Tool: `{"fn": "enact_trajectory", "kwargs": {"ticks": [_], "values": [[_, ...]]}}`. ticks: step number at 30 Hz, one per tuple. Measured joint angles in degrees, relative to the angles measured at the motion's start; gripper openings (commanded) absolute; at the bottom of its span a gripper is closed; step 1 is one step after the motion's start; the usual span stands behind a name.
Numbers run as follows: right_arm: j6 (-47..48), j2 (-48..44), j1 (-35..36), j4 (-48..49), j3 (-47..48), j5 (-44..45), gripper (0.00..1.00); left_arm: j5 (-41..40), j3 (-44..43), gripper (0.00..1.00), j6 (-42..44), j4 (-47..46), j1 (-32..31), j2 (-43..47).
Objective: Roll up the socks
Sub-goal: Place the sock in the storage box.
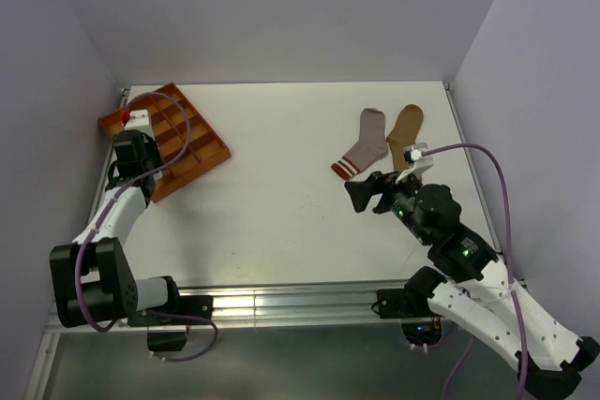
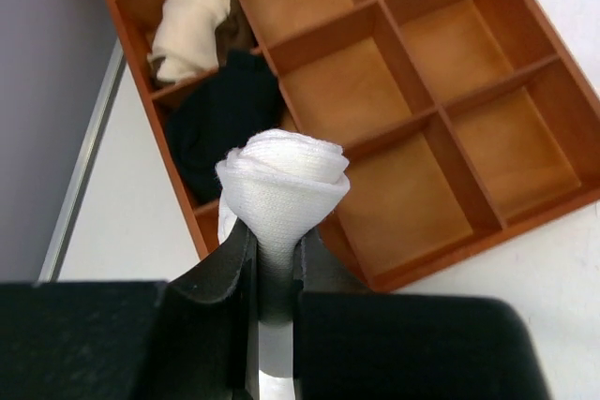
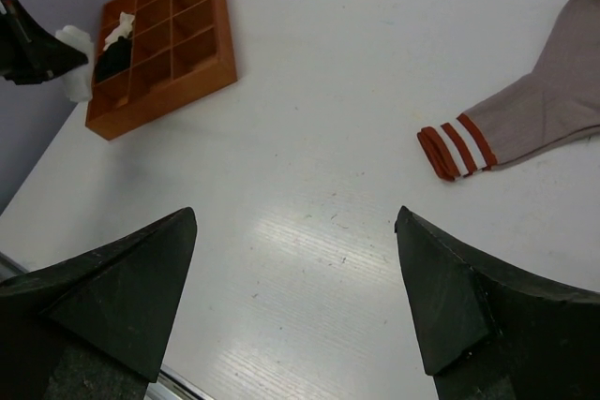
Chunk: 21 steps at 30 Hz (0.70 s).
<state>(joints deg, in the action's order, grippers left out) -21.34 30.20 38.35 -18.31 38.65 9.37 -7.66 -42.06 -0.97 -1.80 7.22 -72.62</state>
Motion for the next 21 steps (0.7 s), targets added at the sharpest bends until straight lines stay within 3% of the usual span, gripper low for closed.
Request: {"fn": "enact_trajectory", "kwargs": {"ticks": [9,21], "values": [[0.61,0.35,0.0,0.31,-0.55,-1.62,0.92,4.22,0.42,0.0,1.92,-6.56,2.36,-6.38],[1.27,0.7,0.0,1.16,-0.87,-2.99,0.91,5.18,1.55,0.01,5.2,-6.12,2.45,-10.03]]}}
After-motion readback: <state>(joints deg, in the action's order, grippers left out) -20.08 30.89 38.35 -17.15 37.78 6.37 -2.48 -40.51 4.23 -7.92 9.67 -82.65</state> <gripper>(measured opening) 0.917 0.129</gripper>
